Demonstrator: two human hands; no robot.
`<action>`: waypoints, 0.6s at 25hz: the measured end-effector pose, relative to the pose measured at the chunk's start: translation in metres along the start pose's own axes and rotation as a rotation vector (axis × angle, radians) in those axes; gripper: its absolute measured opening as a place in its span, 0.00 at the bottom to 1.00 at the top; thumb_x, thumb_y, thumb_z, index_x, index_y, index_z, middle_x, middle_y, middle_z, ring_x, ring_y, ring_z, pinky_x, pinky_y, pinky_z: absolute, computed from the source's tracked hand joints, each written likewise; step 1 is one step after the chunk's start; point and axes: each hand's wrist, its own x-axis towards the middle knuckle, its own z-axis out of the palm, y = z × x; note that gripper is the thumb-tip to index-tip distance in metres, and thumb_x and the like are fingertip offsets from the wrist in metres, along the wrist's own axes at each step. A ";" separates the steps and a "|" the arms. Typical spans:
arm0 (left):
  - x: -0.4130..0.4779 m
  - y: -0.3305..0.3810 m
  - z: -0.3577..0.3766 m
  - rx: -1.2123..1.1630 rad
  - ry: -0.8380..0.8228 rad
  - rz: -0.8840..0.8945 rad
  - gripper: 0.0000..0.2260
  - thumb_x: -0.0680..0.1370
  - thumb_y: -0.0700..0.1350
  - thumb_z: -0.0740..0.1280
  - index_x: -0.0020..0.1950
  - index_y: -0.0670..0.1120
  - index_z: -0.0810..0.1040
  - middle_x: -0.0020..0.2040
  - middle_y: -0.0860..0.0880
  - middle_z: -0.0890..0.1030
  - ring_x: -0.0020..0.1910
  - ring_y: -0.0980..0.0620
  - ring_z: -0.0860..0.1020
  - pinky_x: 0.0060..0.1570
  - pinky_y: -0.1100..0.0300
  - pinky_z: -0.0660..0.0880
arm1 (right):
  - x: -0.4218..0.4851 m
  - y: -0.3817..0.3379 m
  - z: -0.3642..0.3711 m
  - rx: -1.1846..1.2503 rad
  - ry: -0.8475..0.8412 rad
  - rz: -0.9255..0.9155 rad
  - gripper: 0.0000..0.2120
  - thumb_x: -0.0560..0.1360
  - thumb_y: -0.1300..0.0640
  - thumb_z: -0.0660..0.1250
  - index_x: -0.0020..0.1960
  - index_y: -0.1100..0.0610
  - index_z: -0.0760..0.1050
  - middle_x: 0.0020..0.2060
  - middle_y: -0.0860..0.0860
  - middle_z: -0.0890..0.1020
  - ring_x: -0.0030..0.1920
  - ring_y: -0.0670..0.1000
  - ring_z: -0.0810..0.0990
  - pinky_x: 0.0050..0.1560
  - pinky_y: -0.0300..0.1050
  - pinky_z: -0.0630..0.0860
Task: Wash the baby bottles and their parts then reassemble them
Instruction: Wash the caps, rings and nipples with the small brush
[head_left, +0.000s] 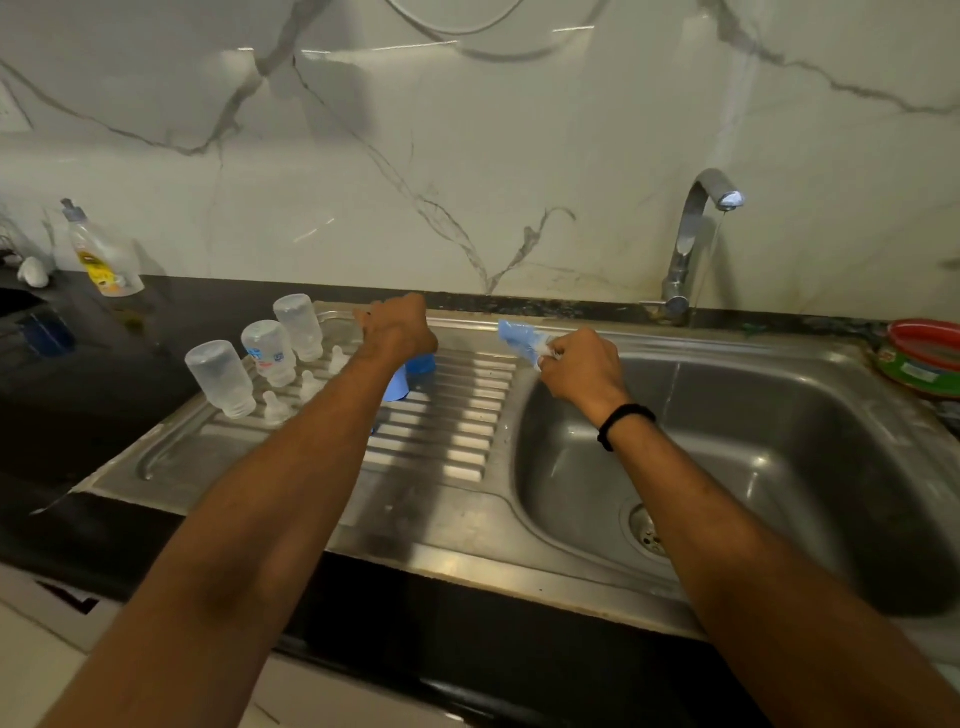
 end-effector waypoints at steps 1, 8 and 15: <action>-0.008 0.007 -0.002 -0.048 0.055 0.018 0.26 0.74 0.54 0.74 0.68 0.44 0.73 0.64 0.42 0.78 0.64 0.39 0.75 0.65 0.45 0.72 | -0.003 0.000 -0.004 0.004 0.006 0.007 0.07 0.74 0.59 0.69 0.37 0.57 0.79 0.35 0.54 0.80 0.37 0.54 0.80 0.32 0.40 0.72; -0.081 0.082 0.017 -0.632 0.140 0.094 0.17 0.76 0.50 0.73 0.63 0.46 0.80 0.58 0.44 0.84 0.60 0.44 0.80 0.59 0.55 0.74 | -0.044 0.016 -0.044 -0.037 0.015 0.050 0.09 0.75 0.54 0.70 0.48 0.59 0.84 0.41 0.55 0.84 0.40 0.52 0.80 0.37 0.41 0.73; -0.157 0.145 0.055 -0.752 0.077 0.175 0.15 0.76 0.47 0.73 0.61 0.46 0.83 0.55 0.46 0.86 0.57 0.47 0.82 0.62 0.54 0.76 | -0.091 0.050 -0.112 -0.123 0.049 0.163 0.08 0.73 0.60 0.67 0.51 0.58 0.80 0.41 0.54 0.81 0.43 0.55 0.79 0.38 0.42 0.72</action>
